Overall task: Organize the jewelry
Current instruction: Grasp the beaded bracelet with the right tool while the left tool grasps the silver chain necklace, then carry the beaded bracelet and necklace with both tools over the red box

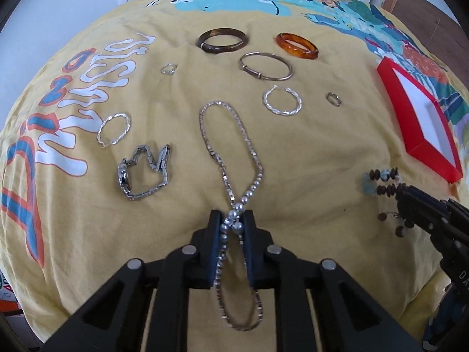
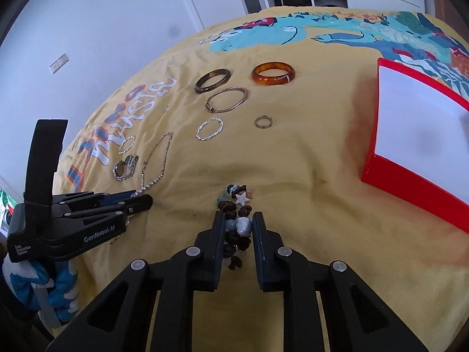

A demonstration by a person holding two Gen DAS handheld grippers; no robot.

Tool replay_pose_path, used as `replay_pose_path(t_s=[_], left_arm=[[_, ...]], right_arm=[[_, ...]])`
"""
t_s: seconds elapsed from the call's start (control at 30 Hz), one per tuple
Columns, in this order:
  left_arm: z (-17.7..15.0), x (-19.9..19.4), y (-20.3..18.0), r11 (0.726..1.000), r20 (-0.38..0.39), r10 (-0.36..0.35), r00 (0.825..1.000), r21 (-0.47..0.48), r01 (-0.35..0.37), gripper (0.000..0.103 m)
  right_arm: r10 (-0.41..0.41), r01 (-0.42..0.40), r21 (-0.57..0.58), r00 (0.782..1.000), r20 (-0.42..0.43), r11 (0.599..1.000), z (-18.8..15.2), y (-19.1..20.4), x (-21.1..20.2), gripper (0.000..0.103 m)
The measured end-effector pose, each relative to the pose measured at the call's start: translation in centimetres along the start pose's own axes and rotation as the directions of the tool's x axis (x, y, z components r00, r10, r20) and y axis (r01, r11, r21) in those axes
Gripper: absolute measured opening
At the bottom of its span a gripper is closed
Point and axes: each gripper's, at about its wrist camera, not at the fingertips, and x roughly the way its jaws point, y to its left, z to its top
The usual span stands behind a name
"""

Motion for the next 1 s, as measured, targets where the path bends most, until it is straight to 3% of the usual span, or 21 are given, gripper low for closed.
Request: replay_pose_path(t_s=[0.2, 0.57, 0.8, 1.0], left_arm=[[0.3, -3.3, -0.2, 0.998, 0.043, -0.066, 0.997, 0.012, 0.066, 0.012], [1.4, -11.5, -3.4, 0.989, 0.179, -0.122, 0.976, 0.099, 0.106, 0.012], [3.6, -15.8, -8.4, 0.964, 0.234, -0.226, 0.946, 0.194, 0.182, 0.012], [6.9, -16.7, -14.3, 0.926, 0.233, -0.331, 0.915, 0.268, 0.267, 0.012]], right_arm=[[0.002, -0.003, 0.007, 0.999, 0.046, 1.000, -0.3, 0.4, -3.0, 0.018], [-0.005, 0.002, 0.014, 0.985, 0.171, 1.000, -0.5, 1.1, -9.9, 0.018], [-0.050, 0.042, 0.041, 0.968, 0.245, 0.998, 0.1, -0.6, -14.2, 0.018], [-0.136, 0.114, 0.093, 0.947, 0.290, 0.989, 1.9, -4.9, -16.9, 0.018]])
